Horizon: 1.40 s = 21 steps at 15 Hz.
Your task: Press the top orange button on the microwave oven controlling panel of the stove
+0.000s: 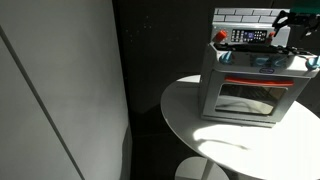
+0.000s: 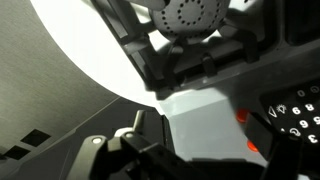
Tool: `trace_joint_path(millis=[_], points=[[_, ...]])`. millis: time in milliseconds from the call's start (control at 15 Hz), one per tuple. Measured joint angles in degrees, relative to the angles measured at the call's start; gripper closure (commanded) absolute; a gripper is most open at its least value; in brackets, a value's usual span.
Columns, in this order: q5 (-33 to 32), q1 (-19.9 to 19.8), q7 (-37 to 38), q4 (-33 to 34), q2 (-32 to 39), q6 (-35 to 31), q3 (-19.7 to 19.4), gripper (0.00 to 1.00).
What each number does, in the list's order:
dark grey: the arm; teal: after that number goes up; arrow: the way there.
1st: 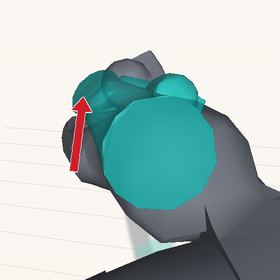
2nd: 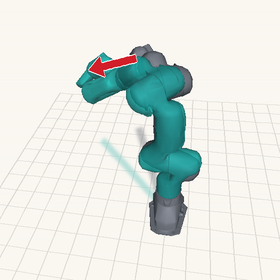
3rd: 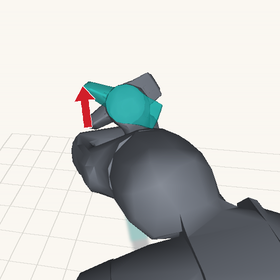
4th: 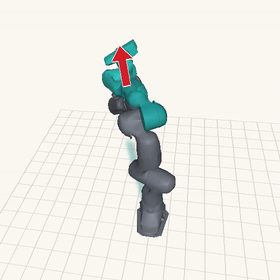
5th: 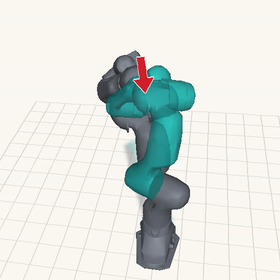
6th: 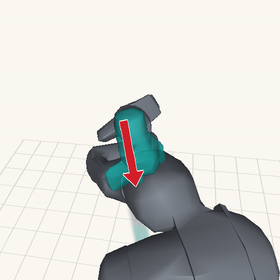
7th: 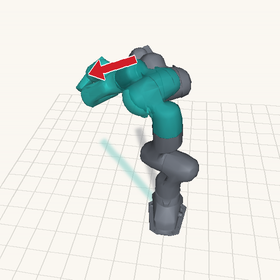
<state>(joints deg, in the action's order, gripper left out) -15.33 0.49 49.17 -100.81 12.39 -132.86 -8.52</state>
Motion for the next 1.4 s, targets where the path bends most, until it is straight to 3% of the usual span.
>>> trace_joint_path(millis=[1000,1400], points=[[0.2,0.0,-0.2,3.9,3.4,-0.5,-0.2,0.0],[3.6,-0.3,-7.6,1.2,-0.9,2.8,0.0,0.0]])
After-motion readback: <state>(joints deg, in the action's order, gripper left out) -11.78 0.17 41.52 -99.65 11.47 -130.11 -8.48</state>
